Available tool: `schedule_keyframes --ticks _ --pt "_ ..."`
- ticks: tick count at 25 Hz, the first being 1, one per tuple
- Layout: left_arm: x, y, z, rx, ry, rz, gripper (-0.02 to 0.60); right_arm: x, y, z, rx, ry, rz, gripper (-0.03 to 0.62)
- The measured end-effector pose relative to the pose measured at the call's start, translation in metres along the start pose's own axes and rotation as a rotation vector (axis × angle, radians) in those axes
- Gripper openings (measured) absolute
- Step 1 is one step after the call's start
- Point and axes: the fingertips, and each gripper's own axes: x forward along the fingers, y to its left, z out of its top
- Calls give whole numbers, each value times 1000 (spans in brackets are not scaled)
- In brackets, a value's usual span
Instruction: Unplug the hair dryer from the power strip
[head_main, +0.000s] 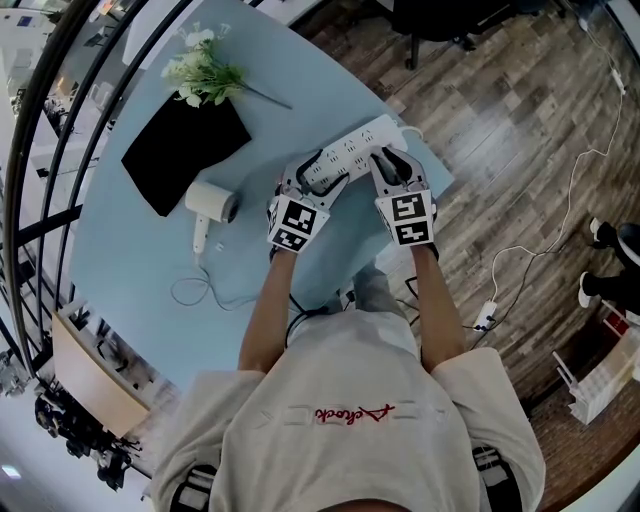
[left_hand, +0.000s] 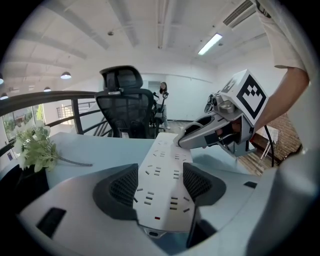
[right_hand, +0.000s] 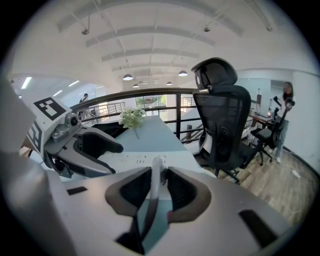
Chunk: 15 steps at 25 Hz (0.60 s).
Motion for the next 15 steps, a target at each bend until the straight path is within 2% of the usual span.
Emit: schedule_keyframes --ticks 4,6,8,15 --pt "1 0 0 -1 14 1 276 -3 0 6 19 -19 13 114" --pt "2 1 1 -1 20 -2 276 -9 -3 31 27 -87 -10 114" --pt "2 2 0 -3 22 -1 276 -7 -6 48 -11 -107 -31 114" --pt "-1 2 3 0 17 12 276 -16 -11 43 15 -99 -17 115"
